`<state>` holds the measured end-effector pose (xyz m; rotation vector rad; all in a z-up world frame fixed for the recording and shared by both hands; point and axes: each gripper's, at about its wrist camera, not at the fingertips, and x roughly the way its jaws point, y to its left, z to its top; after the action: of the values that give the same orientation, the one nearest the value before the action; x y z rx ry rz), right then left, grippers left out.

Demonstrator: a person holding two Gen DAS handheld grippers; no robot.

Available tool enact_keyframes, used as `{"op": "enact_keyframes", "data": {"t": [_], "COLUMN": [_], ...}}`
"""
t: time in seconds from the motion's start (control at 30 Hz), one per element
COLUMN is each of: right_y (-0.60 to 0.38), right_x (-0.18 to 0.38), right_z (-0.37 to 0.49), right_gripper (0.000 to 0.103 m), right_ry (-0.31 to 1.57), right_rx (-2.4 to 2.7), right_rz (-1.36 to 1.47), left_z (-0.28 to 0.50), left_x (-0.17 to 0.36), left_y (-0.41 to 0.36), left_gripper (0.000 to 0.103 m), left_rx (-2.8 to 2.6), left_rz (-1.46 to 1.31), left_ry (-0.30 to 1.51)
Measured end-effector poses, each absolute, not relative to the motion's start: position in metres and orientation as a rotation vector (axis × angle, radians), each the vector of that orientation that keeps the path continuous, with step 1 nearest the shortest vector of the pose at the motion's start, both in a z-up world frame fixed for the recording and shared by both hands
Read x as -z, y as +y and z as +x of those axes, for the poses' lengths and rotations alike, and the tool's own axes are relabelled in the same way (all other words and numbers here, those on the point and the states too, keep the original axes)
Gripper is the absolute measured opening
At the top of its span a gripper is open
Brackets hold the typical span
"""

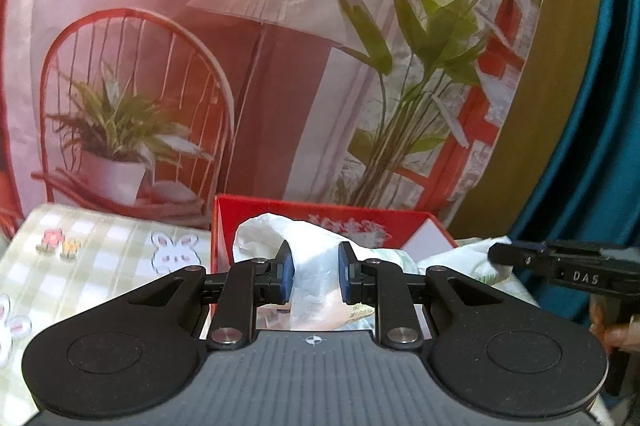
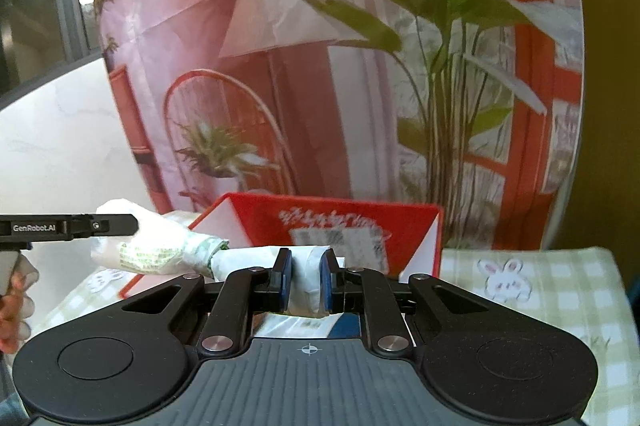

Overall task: Organize soft objects
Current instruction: 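Carry the white item into the red box with the left tool while the right tool carries a white roll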

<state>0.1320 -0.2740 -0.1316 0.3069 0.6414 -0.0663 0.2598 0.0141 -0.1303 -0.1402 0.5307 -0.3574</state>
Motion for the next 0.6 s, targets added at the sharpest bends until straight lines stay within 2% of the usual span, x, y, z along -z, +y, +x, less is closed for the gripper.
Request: {"op": "enact_keyframes", "data": {"t": [0.27, 0.6], "right_y": [-0.278, -0.278], "right_x": [0.149, 0.184], "right_z": [0.198, 0.252], "right_gripper": [0.014, 0.013], "right_ry": [0.684, 0.778], "right_rx": [0.126, 0.181], "right_rz": [0.182, 0.074], "left_z": [0.326, 0.367], "left_x": [0.151, 0.177], "left_y": [-0.007, -0.019], "left_gripper": [0.024, 0.024], "left_rx": [0.295, 0.282], "left_rz": [-0.09, -0.028], "left_ry": [0.625, 0.725]}}
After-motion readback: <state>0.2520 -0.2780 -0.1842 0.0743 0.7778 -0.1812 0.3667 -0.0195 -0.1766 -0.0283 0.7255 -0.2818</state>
